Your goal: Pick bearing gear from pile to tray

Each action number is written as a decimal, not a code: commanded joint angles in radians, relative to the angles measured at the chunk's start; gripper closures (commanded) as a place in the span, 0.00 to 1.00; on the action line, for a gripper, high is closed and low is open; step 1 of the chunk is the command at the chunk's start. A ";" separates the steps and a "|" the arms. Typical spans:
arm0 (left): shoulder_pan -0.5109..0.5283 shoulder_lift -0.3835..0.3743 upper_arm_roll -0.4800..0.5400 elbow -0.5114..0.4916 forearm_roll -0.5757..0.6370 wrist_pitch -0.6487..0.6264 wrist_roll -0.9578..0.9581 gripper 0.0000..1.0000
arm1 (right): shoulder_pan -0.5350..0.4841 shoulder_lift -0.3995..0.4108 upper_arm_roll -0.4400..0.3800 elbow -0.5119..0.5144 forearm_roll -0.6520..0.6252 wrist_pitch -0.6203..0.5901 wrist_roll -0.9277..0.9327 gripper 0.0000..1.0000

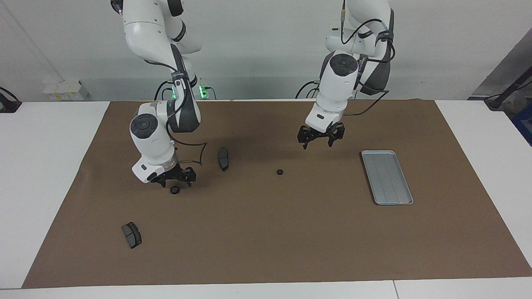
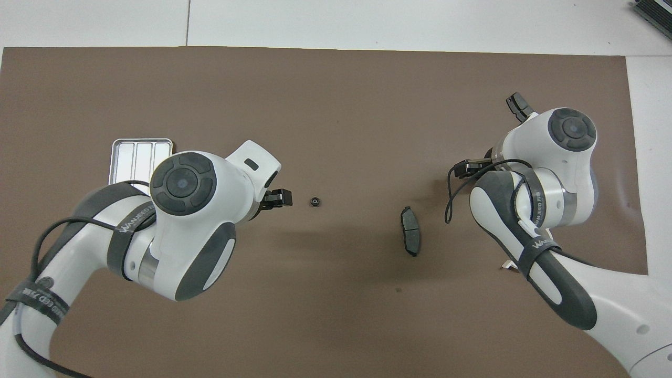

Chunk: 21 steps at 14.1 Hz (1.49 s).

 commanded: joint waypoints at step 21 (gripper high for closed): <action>-0.148 0.320 0.014 0.130 0.100 0.237 -0.186 0.00 | -0.034 -0.023 0.015 -0.092 0.028 0.146 -0.038 0.63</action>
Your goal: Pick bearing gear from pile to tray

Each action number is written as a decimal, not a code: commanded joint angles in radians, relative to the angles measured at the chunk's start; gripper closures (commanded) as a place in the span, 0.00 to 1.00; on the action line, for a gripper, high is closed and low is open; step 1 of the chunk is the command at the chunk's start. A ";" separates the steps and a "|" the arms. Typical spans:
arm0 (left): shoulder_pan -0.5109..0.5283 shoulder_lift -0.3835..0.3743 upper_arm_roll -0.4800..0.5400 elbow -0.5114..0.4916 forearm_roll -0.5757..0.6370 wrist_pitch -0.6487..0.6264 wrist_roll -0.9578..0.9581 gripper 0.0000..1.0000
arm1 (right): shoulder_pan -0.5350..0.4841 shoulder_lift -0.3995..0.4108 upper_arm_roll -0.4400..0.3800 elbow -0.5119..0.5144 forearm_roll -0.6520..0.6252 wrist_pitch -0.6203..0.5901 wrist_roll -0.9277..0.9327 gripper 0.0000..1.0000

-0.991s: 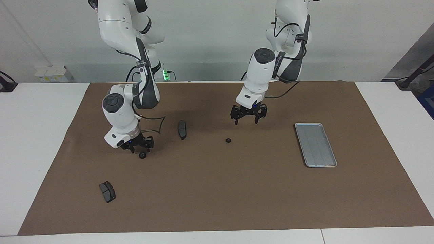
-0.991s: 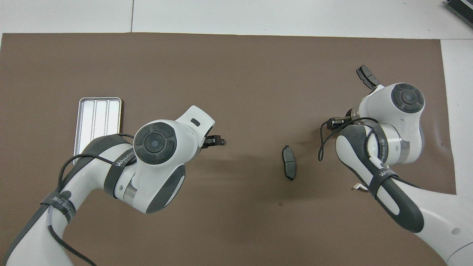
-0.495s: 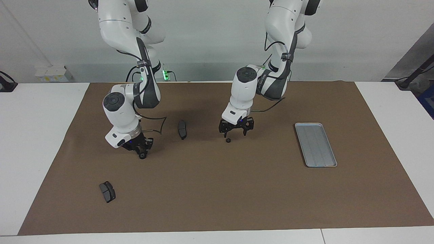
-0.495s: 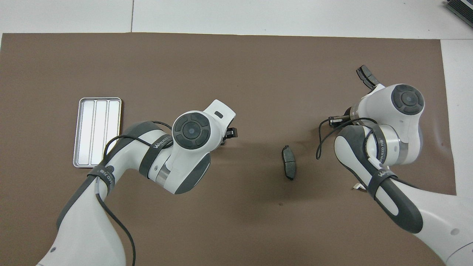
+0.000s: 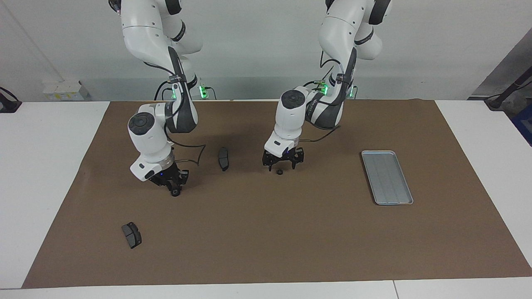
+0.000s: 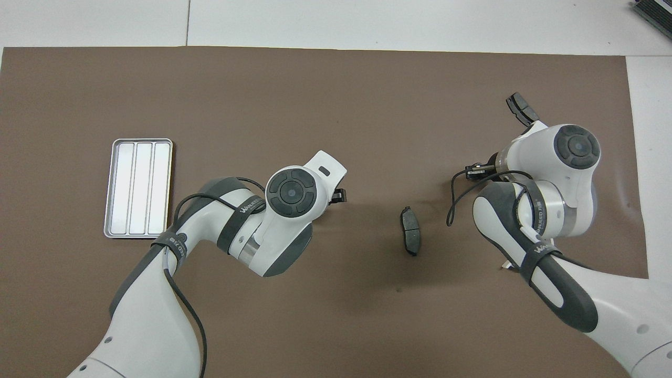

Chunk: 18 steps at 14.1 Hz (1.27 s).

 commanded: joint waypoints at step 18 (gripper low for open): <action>-0.018 0.021 0.012 -0.034 0.039 0.077 0.018 0.64 | 0.201 -0.113 0.008 0.063 0.016 -0.044 0.304 1.00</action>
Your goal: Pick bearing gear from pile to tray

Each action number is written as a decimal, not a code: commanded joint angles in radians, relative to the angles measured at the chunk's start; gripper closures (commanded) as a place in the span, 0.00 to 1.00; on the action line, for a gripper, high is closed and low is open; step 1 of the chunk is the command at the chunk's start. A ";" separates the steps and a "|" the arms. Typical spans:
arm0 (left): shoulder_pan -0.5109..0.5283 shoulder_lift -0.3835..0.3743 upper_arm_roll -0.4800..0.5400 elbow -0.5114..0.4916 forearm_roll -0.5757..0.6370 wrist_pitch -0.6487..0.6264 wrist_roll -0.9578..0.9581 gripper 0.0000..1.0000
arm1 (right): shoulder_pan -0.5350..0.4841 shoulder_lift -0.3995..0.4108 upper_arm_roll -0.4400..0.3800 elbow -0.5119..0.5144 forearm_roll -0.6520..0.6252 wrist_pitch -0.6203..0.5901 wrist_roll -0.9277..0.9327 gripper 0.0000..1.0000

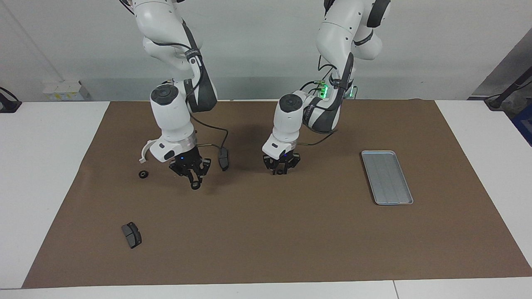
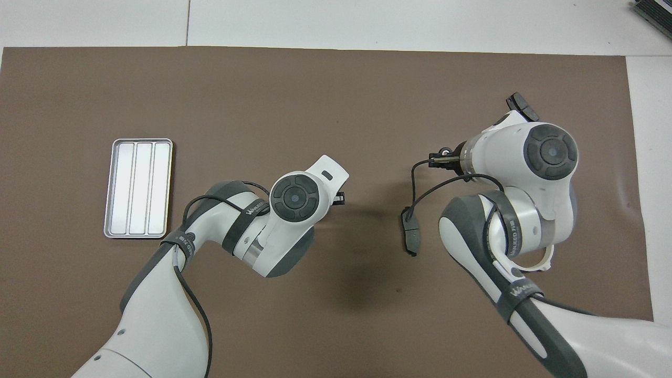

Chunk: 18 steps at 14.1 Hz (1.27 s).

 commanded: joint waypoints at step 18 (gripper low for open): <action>0.409 -0.108 0.002 0.124 -0.022 -0.236 0.252 1.00 | 0.325 0.128 0.002 0.123 0.005 0.037 0.490 1.00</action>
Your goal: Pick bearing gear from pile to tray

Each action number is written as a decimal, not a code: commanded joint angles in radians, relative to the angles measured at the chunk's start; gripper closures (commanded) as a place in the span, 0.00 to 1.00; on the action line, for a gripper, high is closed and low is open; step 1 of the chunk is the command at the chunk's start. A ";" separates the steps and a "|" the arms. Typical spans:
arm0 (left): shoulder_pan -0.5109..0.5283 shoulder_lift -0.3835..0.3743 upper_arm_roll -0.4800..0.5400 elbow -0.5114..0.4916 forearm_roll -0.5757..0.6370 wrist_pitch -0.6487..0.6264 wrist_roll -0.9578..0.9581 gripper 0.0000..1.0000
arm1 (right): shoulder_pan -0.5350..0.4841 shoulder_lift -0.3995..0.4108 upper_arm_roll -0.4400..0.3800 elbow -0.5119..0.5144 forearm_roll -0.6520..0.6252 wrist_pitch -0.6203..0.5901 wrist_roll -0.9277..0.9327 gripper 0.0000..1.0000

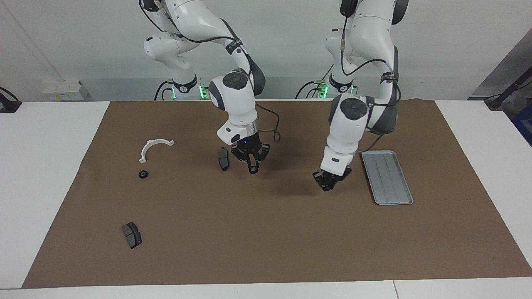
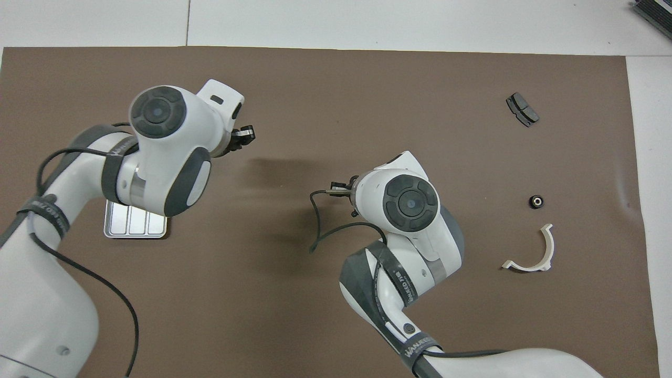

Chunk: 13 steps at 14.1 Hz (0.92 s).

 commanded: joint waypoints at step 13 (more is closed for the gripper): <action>0.325 -0.154 -0.006 -0.335 -0.027 0.105 0.525 0.65 | -0.035 0.020 -0.006 0.019 -0.026 0.002 0.035 0.00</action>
